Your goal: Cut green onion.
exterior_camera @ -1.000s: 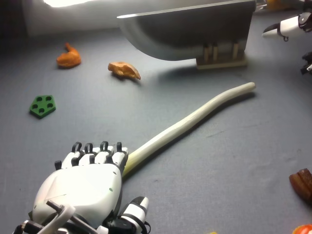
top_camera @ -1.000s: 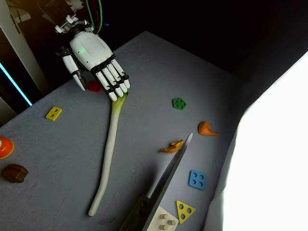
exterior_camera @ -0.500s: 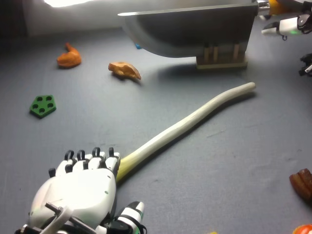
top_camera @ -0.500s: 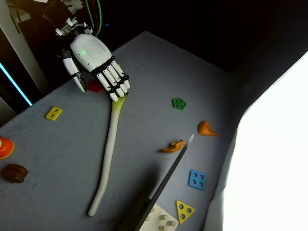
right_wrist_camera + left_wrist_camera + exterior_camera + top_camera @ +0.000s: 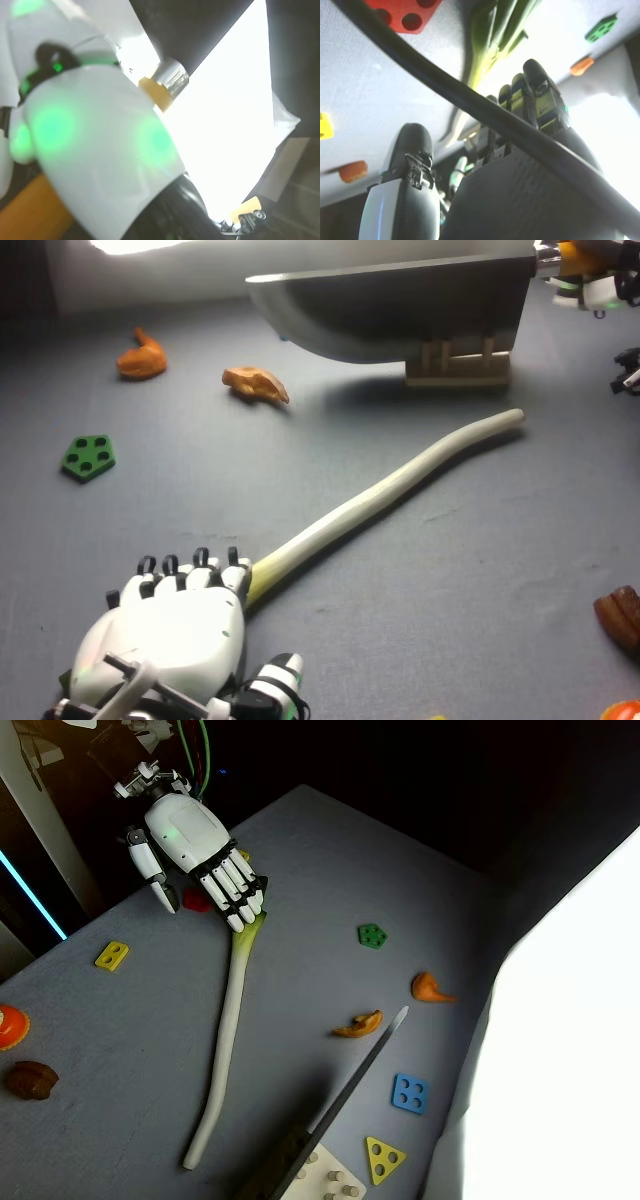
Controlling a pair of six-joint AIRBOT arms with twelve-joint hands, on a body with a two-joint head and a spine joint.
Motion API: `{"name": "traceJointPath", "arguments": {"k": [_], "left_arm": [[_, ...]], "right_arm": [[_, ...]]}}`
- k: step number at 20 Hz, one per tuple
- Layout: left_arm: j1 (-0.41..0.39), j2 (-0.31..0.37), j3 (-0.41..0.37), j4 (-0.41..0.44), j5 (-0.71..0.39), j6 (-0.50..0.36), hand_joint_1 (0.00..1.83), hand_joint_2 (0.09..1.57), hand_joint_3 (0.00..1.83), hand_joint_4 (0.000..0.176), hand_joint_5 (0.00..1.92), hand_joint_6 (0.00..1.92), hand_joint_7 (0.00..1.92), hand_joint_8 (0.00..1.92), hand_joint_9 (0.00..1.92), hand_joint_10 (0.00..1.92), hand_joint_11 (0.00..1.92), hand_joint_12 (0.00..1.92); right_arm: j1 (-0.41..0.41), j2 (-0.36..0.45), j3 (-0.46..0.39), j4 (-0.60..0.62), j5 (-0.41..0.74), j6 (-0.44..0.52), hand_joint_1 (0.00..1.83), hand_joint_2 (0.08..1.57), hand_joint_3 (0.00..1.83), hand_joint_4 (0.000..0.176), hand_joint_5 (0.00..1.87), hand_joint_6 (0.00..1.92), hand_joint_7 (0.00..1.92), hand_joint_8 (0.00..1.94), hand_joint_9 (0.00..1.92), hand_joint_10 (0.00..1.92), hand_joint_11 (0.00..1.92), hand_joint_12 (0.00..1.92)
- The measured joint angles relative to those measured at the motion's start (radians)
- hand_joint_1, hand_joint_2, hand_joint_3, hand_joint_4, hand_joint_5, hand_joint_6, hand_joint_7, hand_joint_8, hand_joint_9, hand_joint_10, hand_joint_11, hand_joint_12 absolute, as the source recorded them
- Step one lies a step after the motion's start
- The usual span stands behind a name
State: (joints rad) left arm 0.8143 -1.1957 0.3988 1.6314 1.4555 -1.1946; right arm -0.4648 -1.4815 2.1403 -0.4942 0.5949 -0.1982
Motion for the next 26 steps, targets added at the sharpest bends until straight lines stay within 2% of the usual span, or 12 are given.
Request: {"name": "traceJointPath", "arguments": {"k": [6,11,14,15,17,18,20,21,22,23,24,26], "left_arm": [[-0.002,-0.024,0.010,-0.003,-0.002,0.000,0.46,1.37,0.00,0.004,0.18,0.01,0.11,0.00,0.11,0.00,0.00,0.48],[-0.002,-0.046,0.034,-0.001,-0.001,0.000,0.36,1.39,0.00,0.000,0.20,0.01,0.12,0.00,0.12,0.00,0.00,0.41],[-0.004,-0.058,0.048,-0.001,-0.002,0.000,0.34,1.39,0.00,0.008,0.21,0.01,0.11,0.00,0.09,0.00,0.00,0.31],[-0.007,-0.061,0.054,-0.005,-0.002,0.000,0.34,1.39,0.00,0.008,0.21,0.00,0.11,0.00,0.10,0.01,0.00,0.35],[-0.013,-0.064,0.059,-0.004,-0.001,0.000,0.36,1.39,0.00,0.006,0.20,0.00,0.11,0.00,0.10,0.00,0.00,0.43],[-0.013,-0.068,0.066,0.003,-0.001,0.000,0.41,1.38,0.00,0.001,0.21,0.00,0.11,0.00,0.09,0.00,0.00,0.42],[-0.014,-0.070,0.068,0.000,-0.001,0.000,0.37,1.40,0.00,0.008,0.20,0.01,0.10,0.00,0.07,0.00,0.00,0.38],[-0.014,-0.072,0.068,-0.002,-0.001,0.000,0.38,1.39,0.00,0.005,0.19,0.01,0.11,0.01,0.09,0.01,0.00,0.45],[-0.014,-0.072,0.069,-0.004,-0.002,0.000,0.37,1.40,0.00,0.009,0.15,0.00,0.12,0.01,0.11,0.01,0.00,0.50],[-0.014,-0.072,0.069,-0.005,-0.001,0.000,0.38,1.40,0.00,0.006,0.15,0.00,0.12,0.00,0.12,0.01,0.00,0.53],[-0.014,-0.073,0.071,-0.006,-0.001,0.000,0.34,1.40,0.00,0.004,0.13,0.00,0.12,0.00,0.12,0.01,0.00,0.52],[-0.014,-0.074,0.074,-0.009,-0.001,0.000,0.33,1.40,0.00,0.000,0.14,0.01,0.14,0.01,0.15,0.02,0.00,0.58]], "right_arm": [[0.000,0.000,0.003,0.013,0.007,-0.015,1.61,0.75,0.92,0.176,1.46,1.92,1.64,1.94,1.68,1.92,1.76,1.92],[0.007,-0.001,0.004,0.045,0.020,-0.065,1.60,0.76,0.86,0.176,1.42,1.92,1.63,1.94,1.68,1.92,1.75,1.92],[0.034,0.000,0.008,0.049,0.033,-0.066,1.57,0.76,0.84,0.176,1.33,1.92,1.62,1.94,1.69,1.92,1.76,1.92],[0.044,0.001,0.009,0.054,0.046,-0.066,1.56,0.78,0.83,0.176,1.29,1.92,1.62,1.94,1.69,1.92,1.76,1.92],[0.056,0.002,0.009,0.055,0.057,-0.066,1.55,0.79,0.82,0.176,1.21,1.74,1.62,1.94,1.69,1.92,1.75,1.92],[0.064,0.003,0.008,0.049,0.056,-0.066,1.56,0.78,0.82,0.176,1.23,1.89,1.61,1.94,1.69,1.92,1.75,1.92],[0.079,0.010,0.008,0.027,0.055,-0.056,1.58,0.78,0.84,0.176,1.26,1.92,1.62,1.94,1.68,1.92,1.75,1.92],[0.088,0.014,0.008,0.016,0.055,-0.045,1.18,0.69,1.18,0.000,0.95,1.78,1.62,1.94,1.69,1.92,1.75,1.92],[0.095,0.019,0.008,0.002,0.055,-0.034,1.49,0.73,0.98,0.000,1.16,1.89,1.63,1.94,1.70,1.92,1.76,1.92],[0.101,0.026,0.007,-0.010,0.050,-0.012,1.58,0.76,0.88,0.139,1.26,1.92,1.64,1.94,1.71,1.92,1.76,1.92],[0.110,0.041,-0.018,-0.012,0.030,-0.009,1.57,0.79,0.83,0.169,1.35,1.92,1.64,1.94,1.70,1.92,1.76,1.92],[0.125,0.074,-0.080,-0.014,-0.025,-0.018,1.58,0.79,0.81,0.176,1.38,1.92,1.64,1.94,1.69,1.92,1.75,1.92]]}}
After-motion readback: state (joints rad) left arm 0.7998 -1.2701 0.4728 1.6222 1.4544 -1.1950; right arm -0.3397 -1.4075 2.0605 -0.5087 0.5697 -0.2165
